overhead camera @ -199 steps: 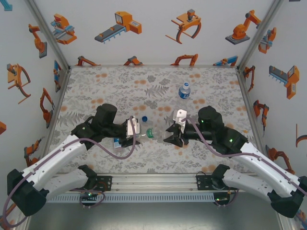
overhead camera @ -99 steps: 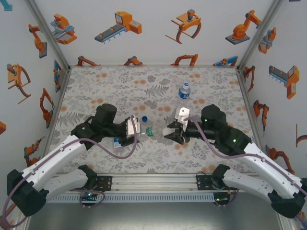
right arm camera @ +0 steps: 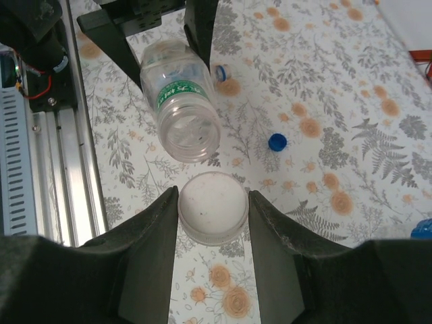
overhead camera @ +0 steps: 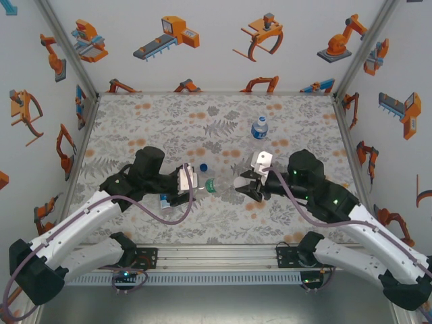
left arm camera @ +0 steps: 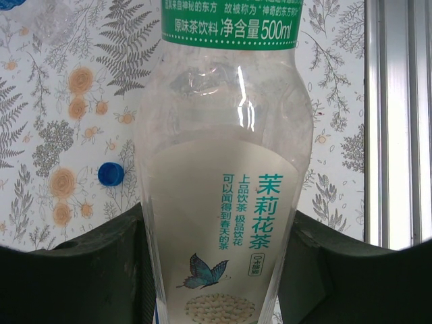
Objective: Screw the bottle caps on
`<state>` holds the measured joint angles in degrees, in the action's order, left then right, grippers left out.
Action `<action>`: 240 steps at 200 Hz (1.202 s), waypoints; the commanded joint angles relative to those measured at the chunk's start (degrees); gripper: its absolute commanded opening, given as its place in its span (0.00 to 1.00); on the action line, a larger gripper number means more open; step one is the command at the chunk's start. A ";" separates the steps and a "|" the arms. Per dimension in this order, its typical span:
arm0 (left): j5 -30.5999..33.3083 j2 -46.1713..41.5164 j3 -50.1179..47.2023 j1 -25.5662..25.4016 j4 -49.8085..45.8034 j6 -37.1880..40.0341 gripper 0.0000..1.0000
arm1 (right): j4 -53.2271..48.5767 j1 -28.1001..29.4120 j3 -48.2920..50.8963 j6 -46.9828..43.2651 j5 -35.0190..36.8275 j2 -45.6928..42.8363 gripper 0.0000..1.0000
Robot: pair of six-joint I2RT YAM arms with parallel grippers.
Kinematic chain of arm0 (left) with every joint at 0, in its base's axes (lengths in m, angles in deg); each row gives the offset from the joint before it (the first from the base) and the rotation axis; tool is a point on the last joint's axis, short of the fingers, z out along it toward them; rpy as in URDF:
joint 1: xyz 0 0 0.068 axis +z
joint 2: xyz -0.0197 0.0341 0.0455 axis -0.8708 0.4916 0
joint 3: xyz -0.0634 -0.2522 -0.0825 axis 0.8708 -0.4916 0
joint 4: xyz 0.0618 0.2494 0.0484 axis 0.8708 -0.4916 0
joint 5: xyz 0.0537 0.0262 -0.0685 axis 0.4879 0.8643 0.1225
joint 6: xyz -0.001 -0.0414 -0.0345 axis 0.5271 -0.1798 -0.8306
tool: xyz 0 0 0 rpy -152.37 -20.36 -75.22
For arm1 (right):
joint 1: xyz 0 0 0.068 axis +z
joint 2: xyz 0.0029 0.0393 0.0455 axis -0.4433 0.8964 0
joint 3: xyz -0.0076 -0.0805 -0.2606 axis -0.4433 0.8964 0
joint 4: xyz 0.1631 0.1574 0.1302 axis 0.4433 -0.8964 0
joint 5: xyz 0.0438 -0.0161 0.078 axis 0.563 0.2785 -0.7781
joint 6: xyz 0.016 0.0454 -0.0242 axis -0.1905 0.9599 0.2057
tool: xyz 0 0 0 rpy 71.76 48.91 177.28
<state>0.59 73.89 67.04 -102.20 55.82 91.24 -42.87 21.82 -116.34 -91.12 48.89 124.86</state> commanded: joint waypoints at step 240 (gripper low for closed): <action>-1.94 -1.43 0.72 -0.15 0.72 0.04 0.00 | 16.62 -0.03 7.39 10.78 -6.38 2.62 0.18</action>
<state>0.61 73.87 67.04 -102.20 55.80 91.22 -24.92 21.82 -110.25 -81.22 43.23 127.44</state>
